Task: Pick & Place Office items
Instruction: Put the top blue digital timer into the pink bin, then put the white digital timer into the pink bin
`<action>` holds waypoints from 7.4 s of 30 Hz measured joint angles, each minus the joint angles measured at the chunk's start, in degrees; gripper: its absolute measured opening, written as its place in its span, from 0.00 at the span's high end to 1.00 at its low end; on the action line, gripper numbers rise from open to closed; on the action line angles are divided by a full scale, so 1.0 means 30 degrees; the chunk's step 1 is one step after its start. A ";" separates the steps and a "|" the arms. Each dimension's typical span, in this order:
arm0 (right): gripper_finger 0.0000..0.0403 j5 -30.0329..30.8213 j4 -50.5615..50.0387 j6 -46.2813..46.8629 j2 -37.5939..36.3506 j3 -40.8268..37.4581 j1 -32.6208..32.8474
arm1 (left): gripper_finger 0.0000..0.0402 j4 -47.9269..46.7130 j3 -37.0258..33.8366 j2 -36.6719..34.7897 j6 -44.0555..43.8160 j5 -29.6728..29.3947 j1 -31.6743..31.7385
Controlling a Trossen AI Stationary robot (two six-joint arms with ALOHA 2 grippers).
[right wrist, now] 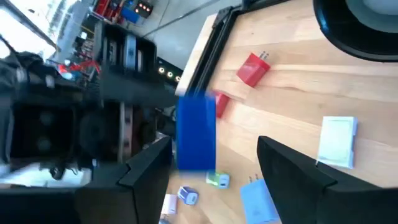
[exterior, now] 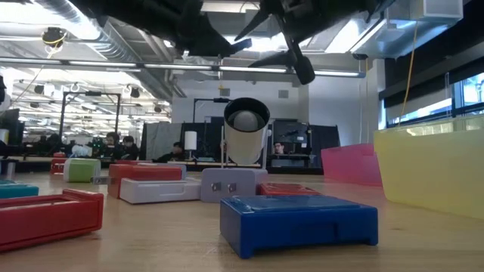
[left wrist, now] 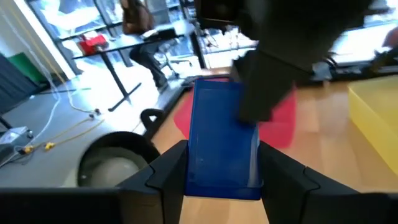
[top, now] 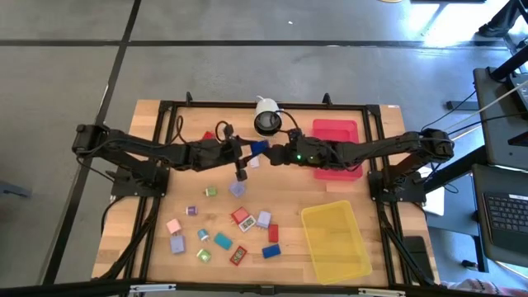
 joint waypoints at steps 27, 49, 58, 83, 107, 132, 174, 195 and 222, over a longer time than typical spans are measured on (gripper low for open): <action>0.53 0.1093 0.1099 -0.0471 0.0022 0.0000 -0.0058 | 0.60 -0.0464 0.0000 0.0095 -0.0335 0.1494 0.0303; 0.83 0.1062 0.1189 0.0030 0.0005 0.0007 -0.0057 | 0.56 -0.0033 -0.0027 0.0102 -0.0303 0.1325 0.0222; 0.82 0.0947 -0.2212 -0.0050 -0.0666 -0.0007 -0.1013 | 0.45 0.0509 0.0007 -0.0180 -0.0362 -0.0171 -0.0419; 0.82 -0.0004 -1.9977 0.0015 -0.6265 -0.2092 -0.4433 | 0.44 -0.2908 0.0000 0.0977 -1.1638 -0.0228 0.2512; 0.59 -0.0270 -1.7540 0.0639 -0.5967 -0.6178 -0.6206 | 0.40 -0.4767 0.0000 0.2273 -1.4283 0.0189 0.2876; 0.42 -0.0312 -1.1978 -0.5514 -0.5996 -0.0022 -0.6044 | 0.31 -0.8394 0.0000 0.2273 0.0199 0.8521 0.4523; 0.42 -0.1413 -1.0736 -0.6141 -0.5982 -0.0022 -0.5952 | 0.31 -1.5427 0.7395 0.8950 -0.0290 0.7631 0.5729; 0.41 -0.1413 -1.1367 -0.6151 -0.5974 -0.0022 -0.5952 | 0.31 -1.5292 0.7407 1.0126 -0.1664 0.6663 0.6213; 0.41 -0.1786 -1.1417 -0.6499 -0.5974 -0.0026 -0.5952 | 0.31 -1.5238 0.7351 0.9872 -0.0355 0.9832 0.5157</action>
